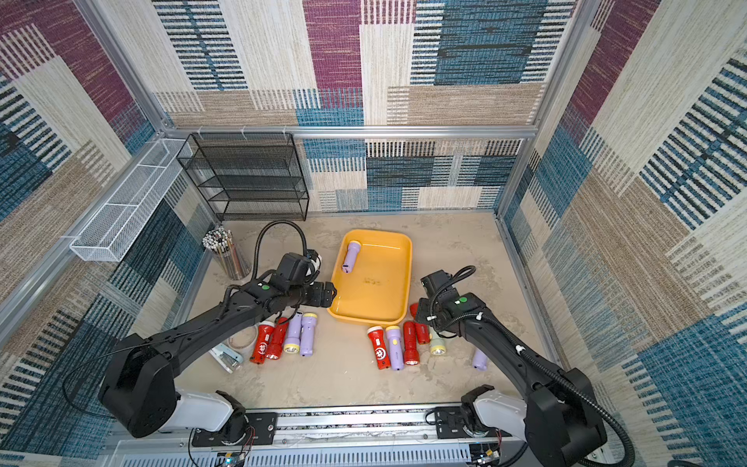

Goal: Put the flashlights into the storage boxes
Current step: Pick up the flashlight from the center of the board.

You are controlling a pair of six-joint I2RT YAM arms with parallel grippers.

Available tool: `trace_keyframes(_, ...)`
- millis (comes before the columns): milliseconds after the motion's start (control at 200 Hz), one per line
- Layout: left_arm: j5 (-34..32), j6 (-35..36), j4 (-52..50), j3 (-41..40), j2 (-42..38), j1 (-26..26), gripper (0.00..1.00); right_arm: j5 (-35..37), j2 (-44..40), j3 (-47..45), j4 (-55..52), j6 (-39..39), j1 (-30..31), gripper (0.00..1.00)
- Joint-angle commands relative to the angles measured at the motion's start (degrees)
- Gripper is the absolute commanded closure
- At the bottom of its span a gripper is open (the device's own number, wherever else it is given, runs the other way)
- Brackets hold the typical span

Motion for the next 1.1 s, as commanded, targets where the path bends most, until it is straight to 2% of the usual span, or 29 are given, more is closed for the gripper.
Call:
trace_keyframes(0,-1.34,0.20,0.39,0.48,0.34,0.04,0.09,-1.00,0.12,0.60,0.83,-0.81,-0.08,0.29)
trace_keyframes(225,-1.55,-0.33,0.07,1.80,0.94,0.05,0.09,-1.23,-0.14,0.47,1.12,-1.47,-0.28,0.26)
trace_keyframes(1097,-1.97,0.10,-0.55,5.01,4.84,0.04,0.10,-1.63,-1.01,1.49,-0.48,-2.66,-1.85,0.25)
